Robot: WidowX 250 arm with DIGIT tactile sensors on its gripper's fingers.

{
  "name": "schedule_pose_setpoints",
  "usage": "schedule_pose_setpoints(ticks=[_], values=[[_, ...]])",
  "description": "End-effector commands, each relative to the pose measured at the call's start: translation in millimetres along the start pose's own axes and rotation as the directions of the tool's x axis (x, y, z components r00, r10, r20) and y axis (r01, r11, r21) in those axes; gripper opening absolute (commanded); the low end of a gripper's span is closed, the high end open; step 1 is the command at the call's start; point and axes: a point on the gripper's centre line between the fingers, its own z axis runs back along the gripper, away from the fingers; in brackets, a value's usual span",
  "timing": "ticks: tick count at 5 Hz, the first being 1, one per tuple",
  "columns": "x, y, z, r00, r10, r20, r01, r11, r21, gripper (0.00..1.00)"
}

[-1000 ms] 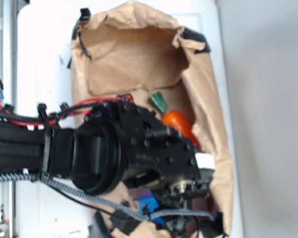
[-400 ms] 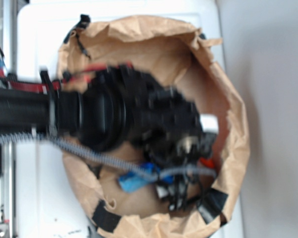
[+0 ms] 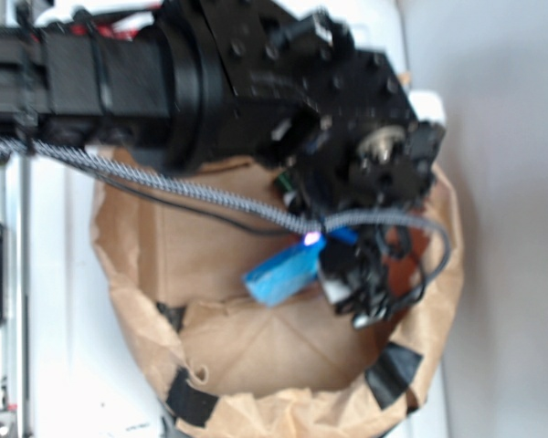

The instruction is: Grab the blue sponge.

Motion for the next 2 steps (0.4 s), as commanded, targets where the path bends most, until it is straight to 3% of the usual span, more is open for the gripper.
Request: schedule_pose_setpoints(ticks=[1,2], values=[[4.0,47.5,106.2,0.97,0.015,0.242,-0.077,0.966,0.248,0.0],[2.3,48.9,114.7,0.958,-0.019,0.287,-0.072,0.951,0.301,0.0]])
